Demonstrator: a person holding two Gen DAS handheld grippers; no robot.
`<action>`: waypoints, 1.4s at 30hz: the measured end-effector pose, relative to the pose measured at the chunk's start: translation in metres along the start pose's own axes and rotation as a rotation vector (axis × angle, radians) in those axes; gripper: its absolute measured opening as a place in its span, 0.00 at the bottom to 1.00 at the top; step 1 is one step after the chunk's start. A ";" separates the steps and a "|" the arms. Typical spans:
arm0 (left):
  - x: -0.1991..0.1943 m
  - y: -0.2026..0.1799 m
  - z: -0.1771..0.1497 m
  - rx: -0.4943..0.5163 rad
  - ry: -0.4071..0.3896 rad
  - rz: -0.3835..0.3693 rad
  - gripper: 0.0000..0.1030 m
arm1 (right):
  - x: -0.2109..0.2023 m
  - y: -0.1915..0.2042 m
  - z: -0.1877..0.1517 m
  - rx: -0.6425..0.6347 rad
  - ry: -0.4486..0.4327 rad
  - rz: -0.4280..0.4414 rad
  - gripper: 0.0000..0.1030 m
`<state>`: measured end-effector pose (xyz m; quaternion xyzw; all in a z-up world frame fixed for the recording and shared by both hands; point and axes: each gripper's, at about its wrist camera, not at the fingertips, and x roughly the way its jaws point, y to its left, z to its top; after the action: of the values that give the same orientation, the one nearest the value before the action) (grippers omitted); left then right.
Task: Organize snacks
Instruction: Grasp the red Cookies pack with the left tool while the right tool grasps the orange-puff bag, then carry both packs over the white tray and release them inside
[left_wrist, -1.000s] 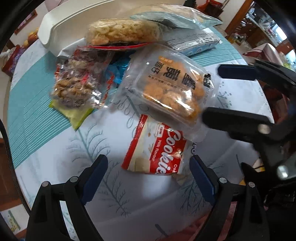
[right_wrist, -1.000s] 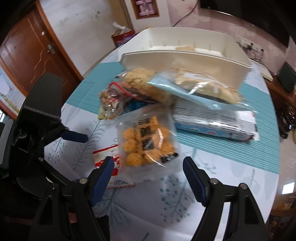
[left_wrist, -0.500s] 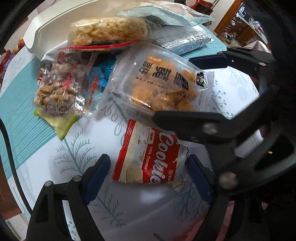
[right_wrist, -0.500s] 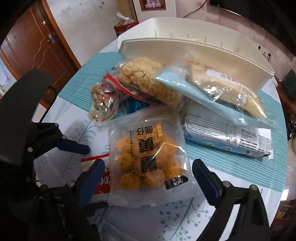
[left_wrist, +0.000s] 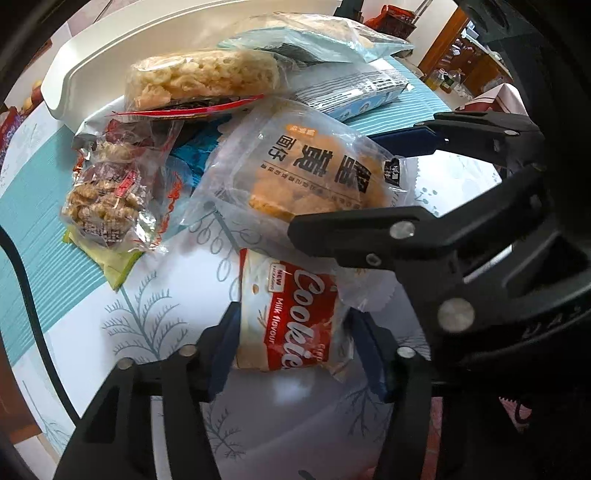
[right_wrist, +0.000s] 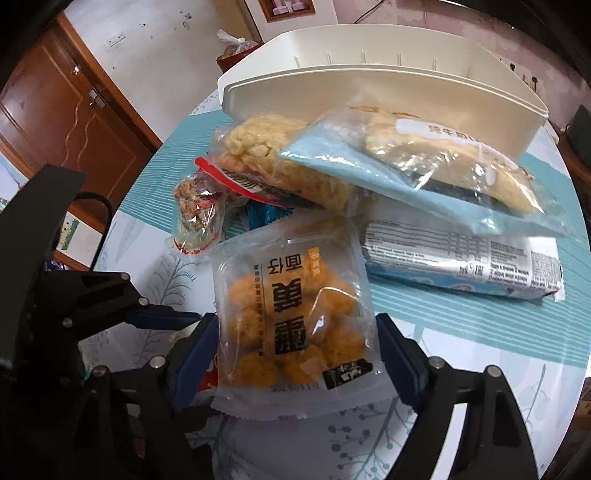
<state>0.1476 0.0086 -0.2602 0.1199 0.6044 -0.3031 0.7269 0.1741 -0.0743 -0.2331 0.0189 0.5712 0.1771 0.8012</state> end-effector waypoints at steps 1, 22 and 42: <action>0.000 0.000 -0.001 0.010 -0.002 0.001 0.52 | -0.002 0.000 -0.001 0.001 -0.002 -0.001 0.80; -0.064 0.048 -0.008 0.094 -0.067 -0.113 0.46 | -0.064 0.008 -0.006 0.118 -0.058 -0.028 0.78; -0.210 0.047 0.069 -0.040 -0.466 -0.148 0.46 | -0.160 0.008 0.042 -0.005 -0.261 0.019 0.78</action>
<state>0.2126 0.0699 -0.0528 -0.0123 0.4332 -0.3631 0.8248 0.1654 -0.1082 -0.0714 0.0452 0.4614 0.1824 0.8670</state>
